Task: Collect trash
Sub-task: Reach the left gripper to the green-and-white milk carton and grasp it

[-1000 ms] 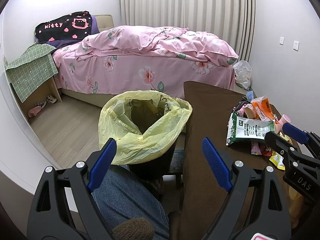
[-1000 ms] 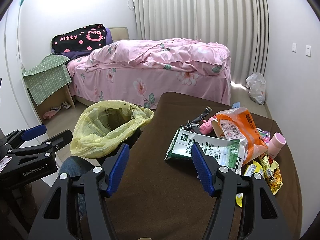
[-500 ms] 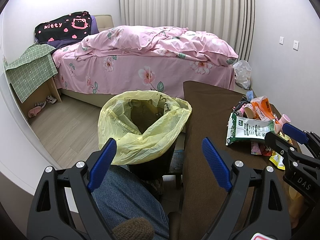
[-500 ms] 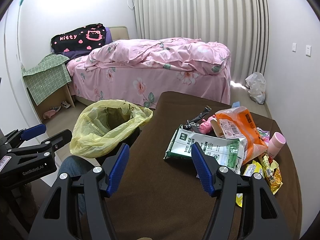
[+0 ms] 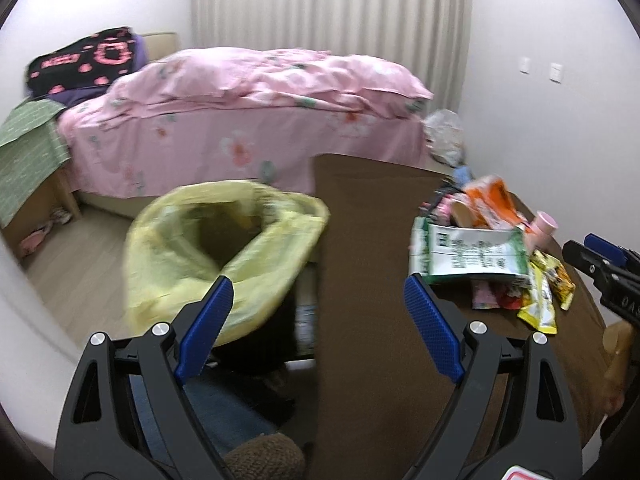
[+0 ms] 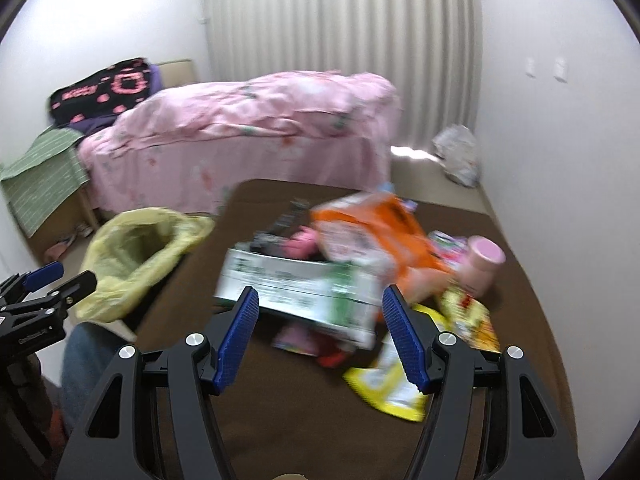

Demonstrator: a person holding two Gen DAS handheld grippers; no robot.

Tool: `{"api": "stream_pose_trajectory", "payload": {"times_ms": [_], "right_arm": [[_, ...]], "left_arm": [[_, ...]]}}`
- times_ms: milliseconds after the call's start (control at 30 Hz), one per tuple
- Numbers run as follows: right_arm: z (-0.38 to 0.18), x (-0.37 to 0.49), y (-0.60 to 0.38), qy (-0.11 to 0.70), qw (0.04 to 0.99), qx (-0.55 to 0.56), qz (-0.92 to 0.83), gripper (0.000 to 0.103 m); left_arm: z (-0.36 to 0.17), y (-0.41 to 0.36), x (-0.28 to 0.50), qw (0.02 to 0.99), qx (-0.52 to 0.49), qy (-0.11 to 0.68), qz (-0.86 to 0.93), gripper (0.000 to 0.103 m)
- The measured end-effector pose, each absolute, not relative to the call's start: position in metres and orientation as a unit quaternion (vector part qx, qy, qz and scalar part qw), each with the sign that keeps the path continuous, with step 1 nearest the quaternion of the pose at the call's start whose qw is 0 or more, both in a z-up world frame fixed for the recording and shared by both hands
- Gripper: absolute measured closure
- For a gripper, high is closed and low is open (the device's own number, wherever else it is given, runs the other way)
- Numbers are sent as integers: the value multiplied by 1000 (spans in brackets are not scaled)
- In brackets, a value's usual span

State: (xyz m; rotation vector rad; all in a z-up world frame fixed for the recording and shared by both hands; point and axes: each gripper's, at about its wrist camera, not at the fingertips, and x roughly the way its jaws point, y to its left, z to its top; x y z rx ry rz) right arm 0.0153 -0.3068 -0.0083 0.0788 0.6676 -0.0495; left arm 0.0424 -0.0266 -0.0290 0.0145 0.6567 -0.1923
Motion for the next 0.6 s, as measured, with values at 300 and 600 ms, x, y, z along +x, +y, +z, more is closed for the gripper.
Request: {"api": "stream_pose_trajectory", "payload": {"times_ms": [300, 600], "right_arm": [[-42, 15, -372, 362, 928, 52, -64, 42], [-53, 14, -394, 367, 926, 63, -64, 42]], "left_arm": [[-47, -106, 98, 908, 7, 334, -252, 20], [-47, -187, 160, 856, 90, 361, -358, 19]]}}
